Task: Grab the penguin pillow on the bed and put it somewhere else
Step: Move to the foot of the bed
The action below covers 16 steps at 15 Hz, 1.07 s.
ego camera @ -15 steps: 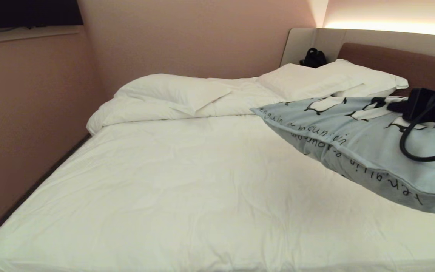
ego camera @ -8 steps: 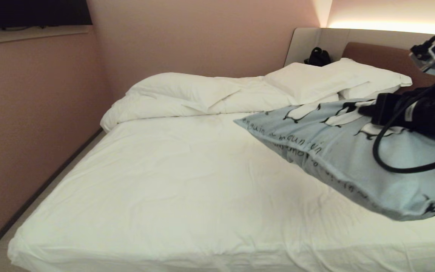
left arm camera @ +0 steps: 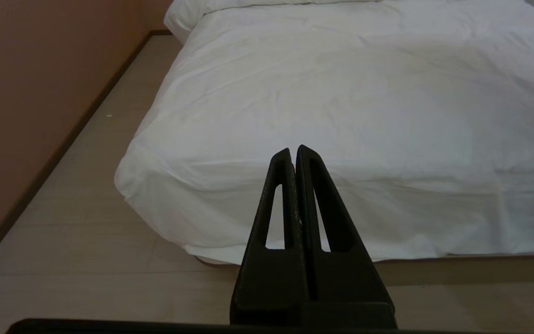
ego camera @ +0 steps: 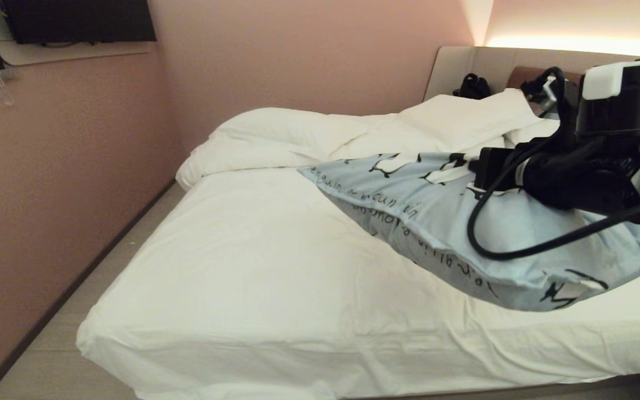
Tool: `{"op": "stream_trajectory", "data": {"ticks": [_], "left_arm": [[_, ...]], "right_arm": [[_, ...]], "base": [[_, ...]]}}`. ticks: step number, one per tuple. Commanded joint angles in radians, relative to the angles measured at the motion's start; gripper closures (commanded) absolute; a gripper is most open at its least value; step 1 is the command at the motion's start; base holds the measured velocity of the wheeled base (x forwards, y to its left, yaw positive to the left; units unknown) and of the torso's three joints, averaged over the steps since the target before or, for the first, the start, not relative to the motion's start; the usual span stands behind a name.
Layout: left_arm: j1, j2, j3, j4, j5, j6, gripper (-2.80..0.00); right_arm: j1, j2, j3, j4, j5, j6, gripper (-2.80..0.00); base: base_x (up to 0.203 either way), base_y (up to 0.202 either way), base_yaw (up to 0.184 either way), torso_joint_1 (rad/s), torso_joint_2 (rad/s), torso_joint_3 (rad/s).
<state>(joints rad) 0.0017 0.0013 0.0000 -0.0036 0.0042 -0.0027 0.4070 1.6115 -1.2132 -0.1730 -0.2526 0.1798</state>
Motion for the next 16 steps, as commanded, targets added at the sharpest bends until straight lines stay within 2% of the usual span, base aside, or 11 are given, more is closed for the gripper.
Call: {"op": "stream_trajectory", "data": {"ticks": [1, 12, 16], "left_arm": [[0.000, 0.000, 0.000, 0.001, 0.000, 0.000, 0.00], [0.000, 0.000, 0.000, 0.001, 0.000, 0.003, 0.00], [0.000, 0.000, 0.000, -0.001, 0.000, 0.004, 0.00]], "right_arm": [[0.003, 0.032, -0.006, -0.004, -0.004, 0.001, 0.00], [0.003, 0.038, -0.005, -0.003, -0.001, 0.012, 0.00], [0.003, 0.042, -0.003, -0.005, 0.002, 0.013, 0.00]], "base": [[0.000, 0.000, 0.000, 0.000, 0.00, 0.000], [0.000, 0.000, 0.000, 0.000, 0.00, 0.000], [0.183, 0.000, -0.002, 0.003, 0.00, 0.001]]}}
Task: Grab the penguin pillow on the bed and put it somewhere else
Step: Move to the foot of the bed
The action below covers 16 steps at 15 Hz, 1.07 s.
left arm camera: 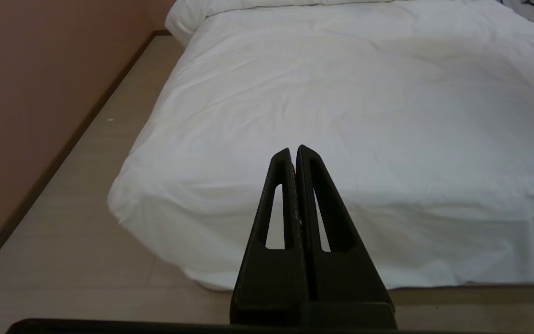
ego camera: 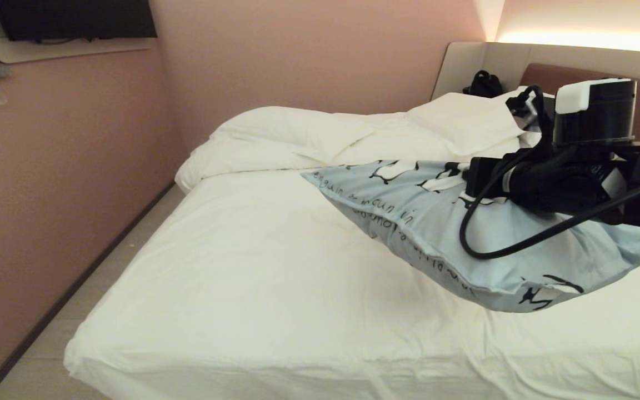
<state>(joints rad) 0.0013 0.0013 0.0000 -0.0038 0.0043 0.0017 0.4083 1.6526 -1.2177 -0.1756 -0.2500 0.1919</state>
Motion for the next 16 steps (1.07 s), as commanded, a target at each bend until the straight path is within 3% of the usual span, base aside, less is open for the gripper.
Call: {"op": "stream_trajectory", "data": {"ticks": [1, 7, 16], "left_arm": [[0.000, 0.000, 0.000, -0.001, 0.000, 0.000, 0.00], [0.000, 0.000, 0.000, -0.001, 0.002, 0.001, 0.00], [0.000, 0.000, 0.000, -0.001, 0.002, 0.001, 0.00]], "right_arm": [[0.001, 0.003, 0.001, -0.001, 0.000, 0.004, 0.00], [0.001, 0.034, 0.004, -0.046, 0.020, 0.047, 0.00], [-0.059, 0.208, 0.025, -0.318, 0.106, 0.118, 0.00]], "base": [[0.202, 0.000, 0.001, 0.004, 0.00, 0.010], [0.176, 0.000, 0.001, 0.005, 0.00, 0.004], [0.001, 0.027, -0.002, 0.000, 0.00, 0.001]]}}
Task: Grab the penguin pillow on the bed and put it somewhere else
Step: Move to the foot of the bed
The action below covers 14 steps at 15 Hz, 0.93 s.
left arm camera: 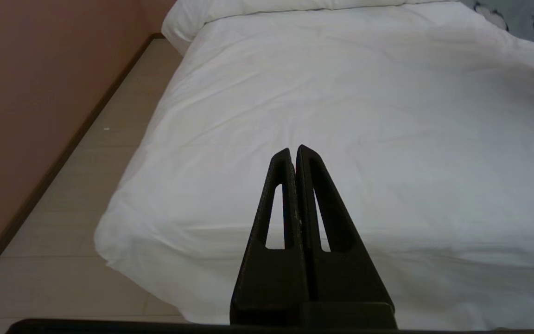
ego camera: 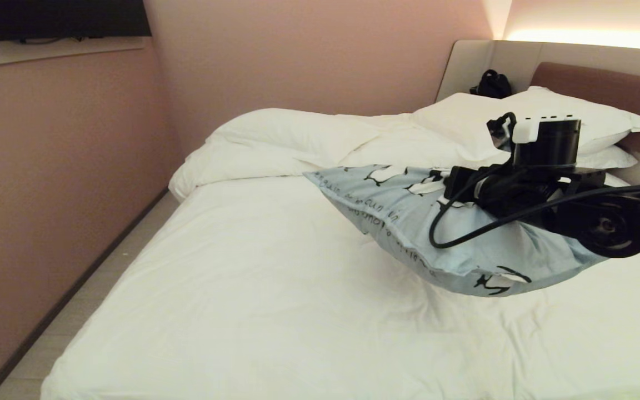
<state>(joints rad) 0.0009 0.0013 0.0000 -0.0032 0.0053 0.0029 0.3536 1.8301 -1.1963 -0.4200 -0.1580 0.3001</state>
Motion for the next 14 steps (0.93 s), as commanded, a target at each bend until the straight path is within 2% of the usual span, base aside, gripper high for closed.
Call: {"op": "stream_trajectory", "data": {"ticks": [1, 3, 14], "left_arm": [[0.001, 0.000, 0.000, 0.000, 0.001, 0.000, 0.00], [0.001, 0.000, 0.000, 0.000, 0.001, 0.000, 0.00], [0.001, 0.000, 0.000, 0.000, -0.001, 0.000, 0.00]], "right_arm": [[-0.011, 0.035, 0.004, -0.078, 0.025, 0.015, 0.00], [-0.019, 0.051, -0.006, -0.083, 0.044, 0.025, 0.00], [-0.019, 0.139, -0.047, -0.109, 0.043, 0.022, 0.00]], "base": [[0.000, 0.187, -0.001, 0.007, 0.00, -0.001], [0.000, 0.196, 0.001, 0.004, 0.00, 0.002], [0.000, 0.195, 0.001, 0.002, 0.00, 0.001]]}}
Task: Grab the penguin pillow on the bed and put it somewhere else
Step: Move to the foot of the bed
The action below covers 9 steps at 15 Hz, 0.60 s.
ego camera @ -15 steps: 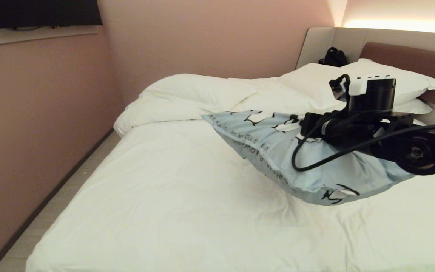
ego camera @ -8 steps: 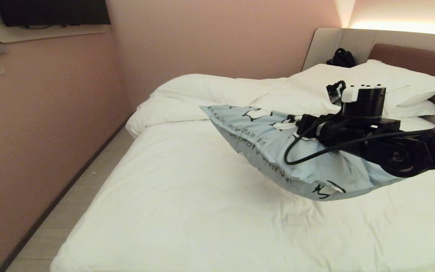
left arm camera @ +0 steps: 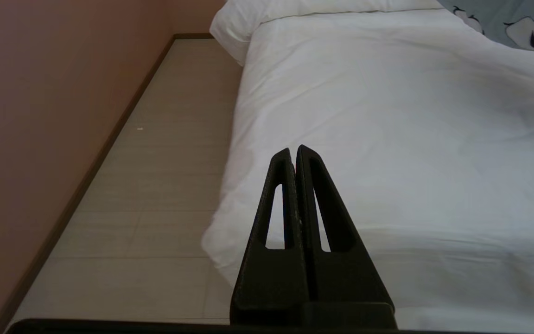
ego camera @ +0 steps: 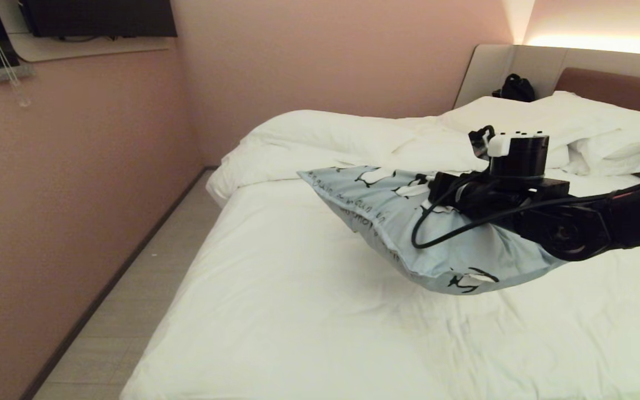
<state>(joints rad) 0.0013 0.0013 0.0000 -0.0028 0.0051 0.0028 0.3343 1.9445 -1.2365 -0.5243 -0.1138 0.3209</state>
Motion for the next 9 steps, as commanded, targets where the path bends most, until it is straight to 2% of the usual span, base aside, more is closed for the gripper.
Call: {"op": "stream_trajectory", "data": {"ticks": [1, 3, 7, 9], "left_arm": [[0.000, 0.000, 0.000, 0.000, 0.001, 0.000, 0.00], [0.000, 0.000, 0.000, 0.000, 0.000, -0.001, 0.00], [0.000, 0.000, 0.000, 0.000, -0.001, -0.004, 0.00], [0.000, 0.000, 0.000, 0.000, -0.001, -0.004, 0.00]], "right_arm": [[0.000, 0.028, -0.012, -0.008, -0.001, 0.001, 0.00], [0.002, 0.030, -0.015, -0.008, -0.003, 0.003, 0.00], [0.019, 0.052, -0.022, -0.010, -0.019, 0.001, 0.00], [0.024, 0.089, -0.052, -0.008, -0.064, 0.001, 0.00]], "base": [[0.000, 0.189, -0.001, 0.006, 0.00, -0.002], [0.000, 0.122, 0.003, 0.002, 0.01, 0.002], [0.000, 0.000, 0.000, 0.000, 0.00, 0.000], [0.000, 0.000, 0.000, 0.000, 0.00, 0.000]]}}
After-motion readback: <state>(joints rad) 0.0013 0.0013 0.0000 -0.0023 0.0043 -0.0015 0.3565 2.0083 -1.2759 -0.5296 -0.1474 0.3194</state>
